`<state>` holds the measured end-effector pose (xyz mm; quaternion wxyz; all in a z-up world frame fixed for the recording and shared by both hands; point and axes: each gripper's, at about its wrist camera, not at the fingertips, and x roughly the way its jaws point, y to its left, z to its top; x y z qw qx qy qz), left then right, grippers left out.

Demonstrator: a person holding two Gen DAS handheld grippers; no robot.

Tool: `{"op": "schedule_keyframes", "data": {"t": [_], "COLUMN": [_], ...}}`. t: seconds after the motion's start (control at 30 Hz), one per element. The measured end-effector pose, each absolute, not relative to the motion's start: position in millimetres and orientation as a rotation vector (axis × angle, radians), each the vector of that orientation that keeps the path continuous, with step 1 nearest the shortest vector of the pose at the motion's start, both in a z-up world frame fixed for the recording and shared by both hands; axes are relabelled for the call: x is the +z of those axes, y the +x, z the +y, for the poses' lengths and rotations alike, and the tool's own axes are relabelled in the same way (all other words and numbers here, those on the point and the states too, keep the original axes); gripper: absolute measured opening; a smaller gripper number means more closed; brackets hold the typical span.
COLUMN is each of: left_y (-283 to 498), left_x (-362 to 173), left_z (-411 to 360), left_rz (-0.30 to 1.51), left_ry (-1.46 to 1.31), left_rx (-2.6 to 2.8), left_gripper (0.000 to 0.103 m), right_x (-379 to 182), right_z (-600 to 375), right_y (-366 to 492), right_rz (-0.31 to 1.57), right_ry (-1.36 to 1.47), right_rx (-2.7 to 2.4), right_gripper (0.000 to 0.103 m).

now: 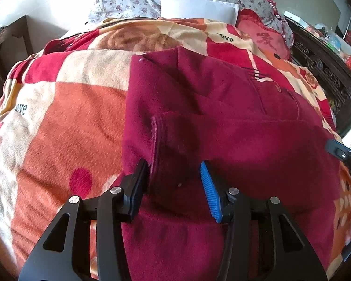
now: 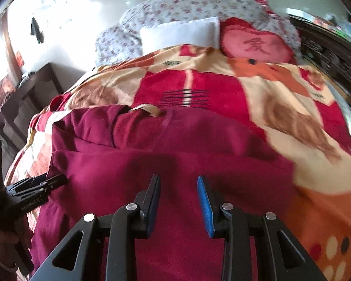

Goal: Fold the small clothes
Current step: 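Open both tools and press the folded sweatshirt flat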

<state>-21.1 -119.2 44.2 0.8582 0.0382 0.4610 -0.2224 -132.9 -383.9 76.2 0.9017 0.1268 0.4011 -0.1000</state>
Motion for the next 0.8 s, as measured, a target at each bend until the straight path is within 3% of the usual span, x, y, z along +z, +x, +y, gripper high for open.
{"op": "schedule_keyframes", "data": {"t": [0.3,0.53,0.8], "left_y": [-35.4,-52.8,-85.8], "left_x": [35.4,53.5,67.3], "left_z": [-124.1,-112.9,-91.9], "left_rz": [0.947,0.941,0.935], "left_ry": [0.13,0.144,0.157], "left_rx": [-0.432,-0.43,-0.423], "left_gripper": [0.046,0.046,0.046], "right_x": [34.2,56.8,36.6], "right_z": [-414.6,-405.4,-407.0], "right_y": [-189.1,-211.4,-210.3], "right_rz": [0.889,0.854,0.931], "right_ry": [0.363,0.364,0.367], "right_rx": [-0.298,-0.293,-0.299], "right_gripper": [0.035,0.038,0.038]}}
